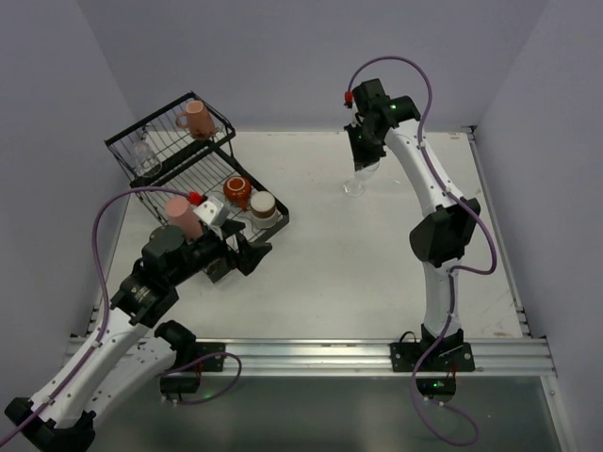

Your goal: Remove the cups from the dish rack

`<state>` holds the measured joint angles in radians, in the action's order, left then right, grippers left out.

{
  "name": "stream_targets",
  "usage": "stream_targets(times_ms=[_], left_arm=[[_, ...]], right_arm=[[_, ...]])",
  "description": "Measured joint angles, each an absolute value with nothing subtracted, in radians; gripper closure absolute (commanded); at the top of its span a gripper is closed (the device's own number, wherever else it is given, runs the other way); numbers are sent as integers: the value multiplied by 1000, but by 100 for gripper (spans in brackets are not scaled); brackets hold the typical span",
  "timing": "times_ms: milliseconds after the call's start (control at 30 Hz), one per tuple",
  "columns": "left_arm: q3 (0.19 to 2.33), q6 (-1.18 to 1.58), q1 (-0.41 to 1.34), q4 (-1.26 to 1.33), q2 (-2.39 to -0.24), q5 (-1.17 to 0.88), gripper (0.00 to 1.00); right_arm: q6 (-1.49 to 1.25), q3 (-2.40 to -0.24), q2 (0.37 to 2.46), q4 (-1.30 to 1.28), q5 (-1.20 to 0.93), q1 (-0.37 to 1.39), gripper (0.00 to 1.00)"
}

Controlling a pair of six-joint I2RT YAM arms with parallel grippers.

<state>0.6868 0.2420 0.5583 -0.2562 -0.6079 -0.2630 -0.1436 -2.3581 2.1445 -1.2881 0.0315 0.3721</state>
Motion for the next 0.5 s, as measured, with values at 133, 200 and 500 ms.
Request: stream_targets(times_ms=[133, 200, 500], left_arm=[[687, 242, 556, -256, -611, -260, 0], [687, 242, 556, -256, -612, -260, 0], [687, 242, 541, -256, -630, -257, 0]], right_arm=[[-135, -2381, 2153, -1276, 32, 372, 67], [-132, -2386, 2154, -1262, 33, 372, 61], [-128, -2394, 2153, -1190, 35, 371, 44]])
